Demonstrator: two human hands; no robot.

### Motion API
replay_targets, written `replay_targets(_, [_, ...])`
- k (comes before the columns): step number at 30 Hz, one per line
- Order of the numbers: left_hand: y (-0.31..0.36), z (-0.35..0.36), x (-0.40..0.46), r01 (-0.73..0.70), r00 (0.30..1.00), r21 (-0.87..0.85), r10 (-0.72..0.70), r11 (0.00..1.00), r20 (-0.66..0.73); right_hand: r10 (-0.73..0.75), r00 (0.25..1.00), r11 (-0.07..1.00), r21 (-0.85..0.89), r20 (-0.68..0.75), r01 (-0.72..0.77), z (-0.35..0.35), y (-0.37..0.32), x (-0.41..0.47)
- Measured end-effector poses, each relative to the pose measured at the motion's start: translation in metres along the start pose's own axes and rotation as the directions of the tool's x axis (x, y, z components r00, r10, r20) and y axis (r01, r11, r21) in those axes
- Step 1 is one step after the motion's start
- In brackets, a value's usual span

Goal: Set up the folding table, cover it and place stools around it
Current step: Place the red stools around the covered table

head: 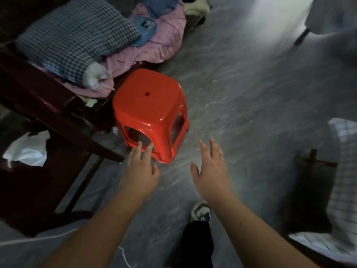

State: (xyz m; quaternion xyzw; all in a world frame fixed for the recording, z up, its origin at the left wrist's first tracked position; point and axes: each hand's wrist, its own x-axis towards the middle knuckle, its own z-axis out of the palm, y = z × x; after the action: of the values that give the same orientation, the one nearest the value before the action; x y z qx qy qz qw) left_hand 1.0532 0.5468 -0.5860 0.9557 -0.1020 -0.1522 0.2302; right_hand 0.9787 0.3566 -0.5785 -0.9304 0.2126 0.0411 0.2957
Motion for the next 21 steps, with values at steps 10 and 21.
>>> replay_targets(10, [-0.045,-0.024,0.150,0.195,0.980,-0.035,-0.196,0.980,-0.043,-0.102,0.987,0.992,0.084,0.123,0.092,0.035,-0.054,0.184])
replay_targets(21, [-0.066,-0.027,0.323,0.087,0.994,0.227,-0.098,0.970,0.038,0.050,0.977,0.998,0.015,0.207,-0.055,0.088,-0.077,0.290])
